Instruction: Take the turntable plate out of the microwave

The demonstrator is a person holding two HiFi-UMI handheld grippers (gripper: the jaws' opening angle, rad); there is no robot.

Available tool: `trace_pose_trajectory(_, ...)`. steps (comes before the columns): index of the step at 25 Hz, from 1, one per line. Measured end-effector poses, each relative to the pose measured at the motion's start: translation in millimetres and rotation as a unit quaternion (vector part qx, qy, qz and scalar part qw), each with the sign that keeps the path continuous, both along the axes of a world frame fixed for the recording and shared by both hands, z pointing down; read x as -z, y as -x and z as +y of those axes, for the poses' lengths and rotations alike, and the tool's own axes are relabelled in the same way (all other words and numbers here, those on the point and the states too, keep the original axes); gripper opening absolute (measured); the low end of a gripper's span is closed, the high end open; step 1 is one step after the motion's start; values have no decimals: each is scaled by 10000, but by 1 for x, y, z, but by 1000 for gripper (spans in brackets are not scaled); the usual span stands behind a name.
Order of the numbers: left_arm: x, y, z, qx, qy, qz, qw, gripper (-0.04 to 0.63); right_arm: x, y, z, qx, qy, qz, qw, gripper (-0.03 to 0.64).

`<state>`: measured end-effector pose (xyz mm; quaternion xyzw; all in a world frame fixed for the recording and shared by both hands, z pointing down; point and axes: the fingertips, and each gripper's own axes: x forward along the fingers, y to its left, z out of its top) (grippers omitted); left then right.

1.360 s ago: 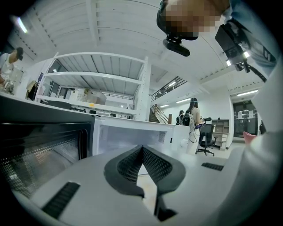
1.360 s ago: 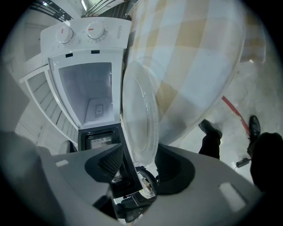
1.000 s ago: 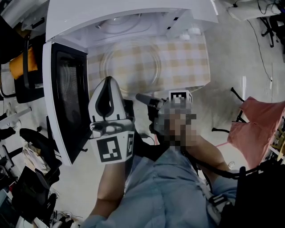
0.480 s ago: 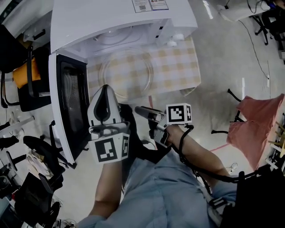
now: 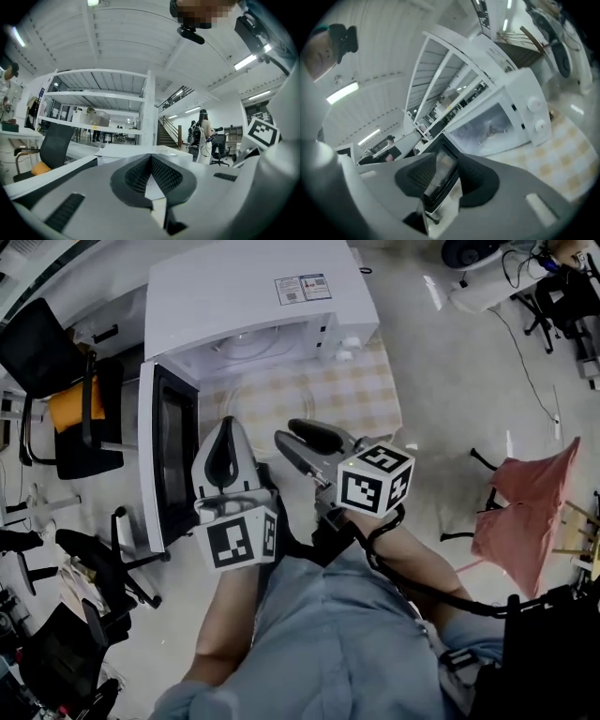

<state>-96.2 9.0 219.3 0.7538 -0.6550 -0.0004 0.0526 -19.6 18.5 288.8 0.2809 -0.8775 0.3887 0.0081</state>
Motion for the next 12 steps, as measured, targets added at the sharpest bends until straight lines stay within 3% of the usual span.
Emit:
trace_pose_trajectory(3, 18, -3, 1, 79, -44, 96, 9999, 8, 41, -1, -10, -155, -916, 236, 9954, 99)
trace_pose_trajectory(7, 40, -6, 5, 143, -124, 198, 9996, 8, 87, -4, -13, -499, -1882, 615, 9789, 3)
trace_pose_trajectory(12, 63, -9, 6, 168, -352, 0, 9992, 8, 117, -5, -14, -607, -2452, 868, 9637, 2)
